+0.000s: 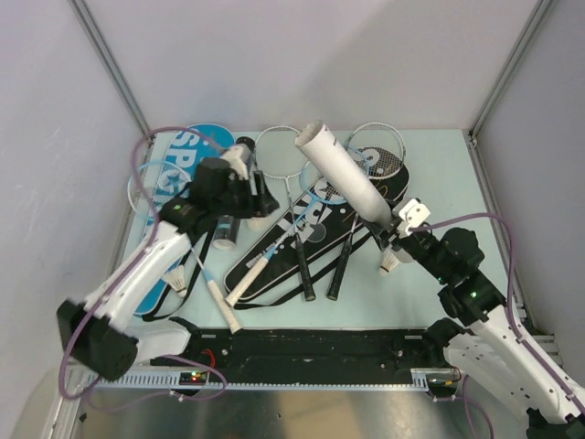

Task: Pack up the badminton gear
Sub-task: Pick up the lid from the center of the board.

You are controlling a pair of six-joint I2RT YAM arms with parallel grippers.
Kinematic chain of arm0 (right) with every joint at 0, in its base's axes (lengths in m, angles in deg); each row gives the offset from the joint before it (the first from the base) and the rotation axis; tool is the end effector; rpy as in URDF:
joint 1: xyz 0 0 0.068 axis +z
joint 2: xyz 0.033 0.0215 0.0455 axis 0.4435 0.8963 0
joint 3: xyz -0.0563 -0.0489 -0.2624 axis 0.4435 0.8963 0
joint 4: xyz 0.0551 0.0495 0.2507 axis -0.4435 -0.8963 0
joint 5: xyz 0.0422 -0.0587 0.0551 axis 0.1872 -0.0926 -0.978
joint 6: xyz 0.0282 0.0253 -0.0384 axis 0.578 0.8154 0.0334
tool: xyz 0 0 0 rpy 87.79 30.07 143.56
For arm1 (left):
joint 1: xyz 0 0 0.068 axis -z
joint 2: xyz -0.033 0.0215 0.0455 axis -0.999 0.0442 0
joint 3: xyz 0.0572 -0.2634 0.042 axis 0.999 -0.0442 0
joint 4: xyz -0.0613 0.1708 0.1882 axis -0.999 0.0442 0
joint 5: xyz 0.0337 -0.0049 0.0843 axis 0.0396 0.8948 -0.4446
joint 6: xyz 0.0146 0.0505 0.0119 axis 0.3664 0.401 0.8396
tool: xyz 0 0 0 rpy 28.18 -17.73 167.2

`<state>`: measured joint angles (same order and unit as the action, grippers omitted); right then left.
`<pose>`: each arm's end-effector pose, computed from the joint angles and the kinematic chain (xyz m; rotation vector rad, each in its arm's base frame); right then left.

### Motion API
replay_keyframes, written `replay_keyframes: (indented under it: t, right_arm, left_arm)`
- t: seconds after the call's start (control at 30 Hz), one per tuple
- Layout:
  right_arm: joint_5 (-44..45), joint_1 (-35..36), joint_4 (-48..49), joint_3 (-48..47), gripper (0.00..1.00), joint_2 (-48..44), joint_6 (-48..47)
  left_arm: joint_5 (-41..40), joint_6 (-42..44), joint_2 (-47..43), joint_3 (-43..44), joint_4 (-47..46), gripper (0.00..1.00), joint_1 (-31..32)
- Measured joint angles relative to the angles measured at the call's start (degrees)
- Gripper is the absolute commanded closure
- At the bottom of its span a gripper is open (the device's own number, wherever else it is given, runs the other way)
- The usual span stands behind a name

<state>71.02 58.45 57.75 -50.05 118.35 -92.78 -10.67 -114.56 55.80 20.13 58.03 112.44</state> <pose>0.1280 0.0875 0.3336 -0.8122 1.3223 0.2859 0.2231 -0.1104 0.3530 0.0958 2.1658 -0.6985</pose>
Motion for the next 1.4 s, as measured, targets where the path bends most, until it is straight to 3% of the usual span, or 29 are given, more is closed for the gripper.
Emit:
replay_keyframes:
  t: [0.27,0.57,1.23,1.4]
  right_arm:
    - [4.85,0.00,0.74,-0.17,0.64,-6.40,0.28]
    - [8.13,0.00,0.72,-0.68,0.64,-9.88,-0.81]
    - [10.97,0.00,-0.61,-0.68,0.65,-11.67,-2.64]
    - [11.17,0.00,-1.44,-0.68,0.65,-11.82,-3.08]
  left_arm:
    - [-4.07,-1.44,22.93,12.20,1.66,0.42,9.07]
    - [-4.92,-1.60,41.64,21.53,0.31,0.50,12.57]
    - [-9.07,-1.16,52.33,21.51,1.09,0.61,12.79]
    - [-9.64,-0.98,52.52,21.51,1.05,0.72,12.79]
